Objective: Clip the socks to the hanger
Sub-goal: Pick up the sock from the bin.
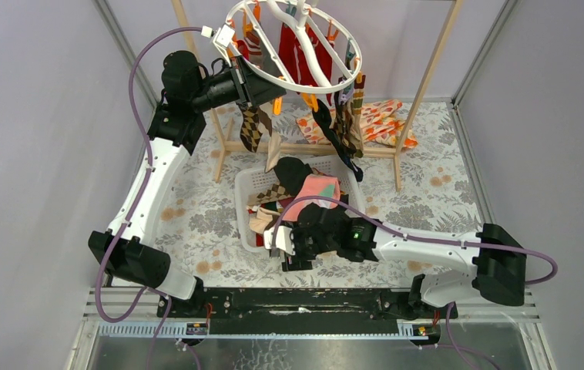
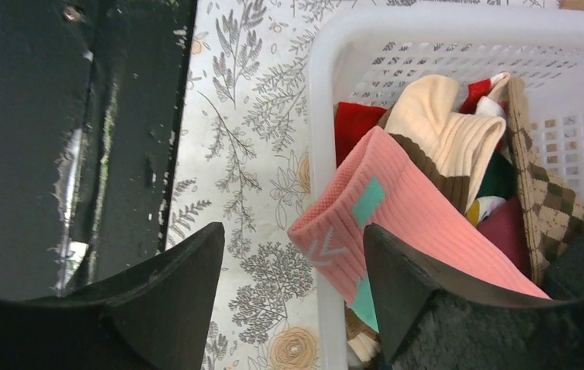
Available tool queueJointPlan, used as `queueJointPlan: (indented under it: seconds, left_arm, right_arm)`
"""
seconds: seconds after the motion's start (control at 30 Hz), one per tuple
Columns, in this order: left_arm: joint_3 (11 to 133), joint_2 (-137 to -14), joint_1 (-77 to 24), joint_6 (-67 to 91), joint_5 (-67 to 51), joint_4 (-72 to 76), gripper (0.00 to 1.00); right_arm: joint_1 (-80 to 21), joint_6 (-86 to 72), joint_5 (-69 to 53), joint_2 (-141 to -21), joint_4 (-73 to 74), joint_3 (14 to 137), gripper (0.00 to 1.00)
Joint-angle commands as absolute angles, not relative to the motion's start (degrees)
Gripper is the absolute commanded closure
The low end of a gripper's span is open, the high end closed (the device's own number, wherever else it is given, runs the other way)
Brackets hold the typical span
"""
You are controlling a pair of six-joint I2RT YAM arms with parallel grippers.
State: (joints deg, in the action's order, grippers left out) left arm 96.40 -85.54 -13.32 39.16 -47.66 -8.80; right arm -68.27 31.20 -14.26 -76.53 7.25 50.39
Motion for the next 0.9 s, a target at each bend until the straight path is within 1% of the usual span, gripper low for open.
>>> queueJointPlan:
  seconds: [0.0, 0.1, 0.57, 0.6, 0.7, 0.73, 0.87]
  left_arm:
    - [97.39, -83.76, -12.66, 39.46, -49.39, -7.13, 1.0]
    - [97.54, -83.78, -12.51, 39.61, -49.48, -7.18, 1.0]
    - [98.08, -83.85, -11.71, 39.72, -49.71, -7.4, 1.0]
    - [98.15, -83.85, -11.69, 39.65, -49.74, -7.41, 1.0]
    - [98.33, -83.9, -11.62, 39.72, -49.75, -7.58, 1.0]
    - [98.42, -83.93, -11.6, 39.68, -49.82, -7.58, 1.0]
    - [98.19, -83.85, -11.6, 39.64, -49.92, -7.56, 1.0]
  right_arm:
    - [-69.39, 35.42, -9.52, -77.52, 5.59, 52.69, 0.28]
    - [-69.54, 36.04, -9.11, -78.65, 5.21, 52.73, 0.32]
    - [-70.13, 37.69, -5.16, -79.1, 2.56, 51.57, 0.67]
    - [-70.21, 37.77, -4.77, -79.24, 2.47, 51.65, 0.73]
    - [-70.32, 38.36, -4.19, -80.06, 3.04, 51.95, 0.97]
    - [-70.37, 38.0, -3.91, -80.33, 3.53, 52.39, 1.0]
    - [-70.28, 35.76, -3.97, -79.03, 3.67, 53.56, 1.0]
